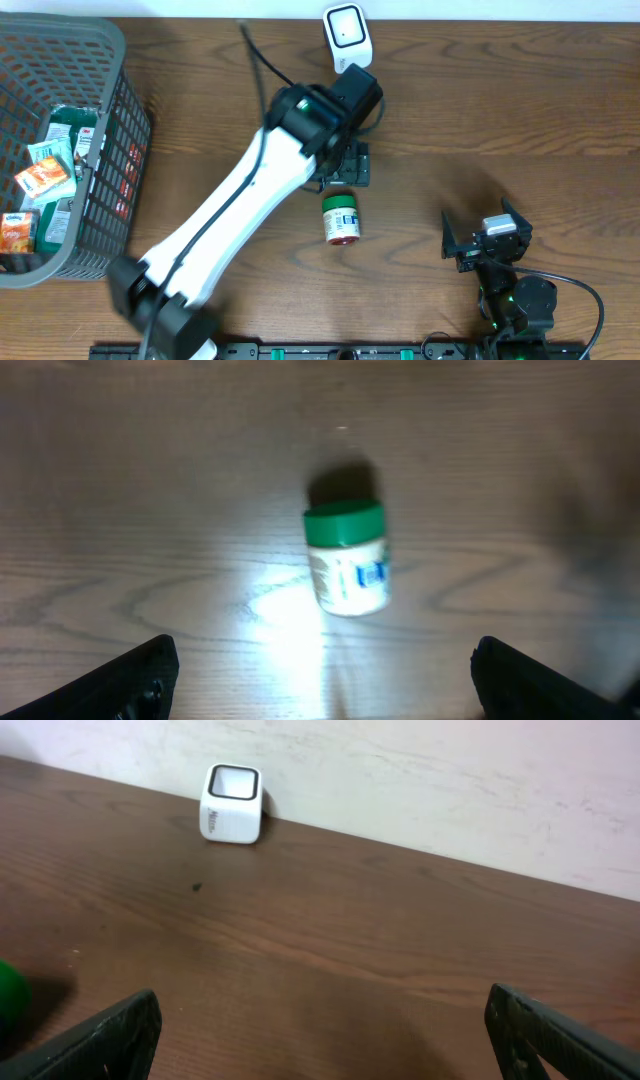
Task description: Scan the item barcode
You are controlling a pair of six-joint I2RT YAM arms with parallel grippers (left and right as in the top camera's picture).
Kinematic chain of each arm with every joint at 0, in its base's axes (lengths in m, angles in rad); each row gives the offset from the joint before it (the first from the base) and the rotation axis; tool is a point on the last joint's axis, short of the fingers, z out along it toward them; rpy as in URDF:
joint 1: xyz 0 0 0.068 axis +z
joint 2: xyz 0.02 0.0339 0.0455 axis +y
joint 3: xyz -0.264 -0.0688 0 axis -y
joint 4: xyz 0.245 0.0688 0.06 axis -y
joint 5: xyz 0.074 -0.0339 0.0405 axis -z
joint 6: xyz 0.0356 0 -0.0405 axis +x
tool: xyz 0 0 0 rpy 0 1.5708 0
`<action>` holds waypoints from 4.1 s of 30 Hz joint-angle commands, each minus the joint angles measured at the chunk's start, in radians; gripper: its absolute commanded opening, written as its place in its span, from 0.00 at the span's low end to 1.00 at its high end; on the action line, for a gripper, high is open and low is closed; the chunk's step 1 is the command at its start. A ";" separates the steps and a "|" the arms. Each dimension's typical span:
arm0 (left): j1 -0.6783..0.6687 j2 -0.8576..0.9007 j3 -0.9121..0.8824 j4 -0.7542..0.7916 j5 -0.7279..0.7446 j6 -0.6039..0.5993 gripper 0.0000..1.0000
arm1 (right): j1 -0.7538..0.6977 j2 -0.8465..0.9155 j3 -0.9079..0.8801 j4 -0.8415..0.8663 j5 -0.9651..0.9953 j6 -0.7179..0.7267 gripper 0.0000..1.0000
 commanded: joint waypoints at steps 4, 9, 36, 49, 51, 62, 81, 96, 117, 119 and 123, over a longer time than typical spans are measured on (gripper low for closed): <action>-0.126 -0.101 -0.254 0.121 -0.131 -0.156 1.00 | 0.000 -0.005 -0.001 -0.004 0.005 0.015 0.99; -0.119 -0.083 -0.441 0.313 -0.110 -0.171 0.98 | 0.000 -0.005 -0.001 -0.004 0.005 0.015 0.99; -0.040 0.179 -0.500 0.474 0.094 -0.098 0.98 | 0.000 -0.005 -0.001 -0.004 0.005 0.015 0.99; -0.099 0.184 -0.500 0.493 0.042 -0.110 0.83 | 0.000 -0.005 -0.001 -0.004 0.005 0.015 0.99; -0.100 0.184 -0.500 0.498 0.041 -0.110 0.82 | 0.000 -0.005 -0.001 -0.004 0.005 0.015 0.99; -0.100 0.184 -0.501 0.508 0.022 -0.137 0.79 | 0.000 -0.005 -0.001 -0.004 0.005 0.015 0.99; -0.098 0.184 -0.572 0.608 0.022 -0.181 0.64 | 0.000 -0.005 -0.001 -0.004 0.005 0.015 0.99; -0.024 0.184 -0.479 0.702 0.022 -0.116 0.60 | 0.000 -0.005 -0.001 -0.004 0.005 0.015 0.99; -0.039 0.309 -0.314 0.599 0.003 -0.071 0.61 | 0.000 -0.005 -0.001 -0.004 0.005 0.015 0.99; -0.040 0.309 -0.314 0.595 0.003 -0.071 0.70 | 0.000 -0.005 -0.001 -0.004 0.005 0.015 0.99; -0.040 0.309 -0.314 0.596 0.003 -0.072 0.93 | 0.000 -0.005 -0.001 -0.004 0.005 0.015 0.99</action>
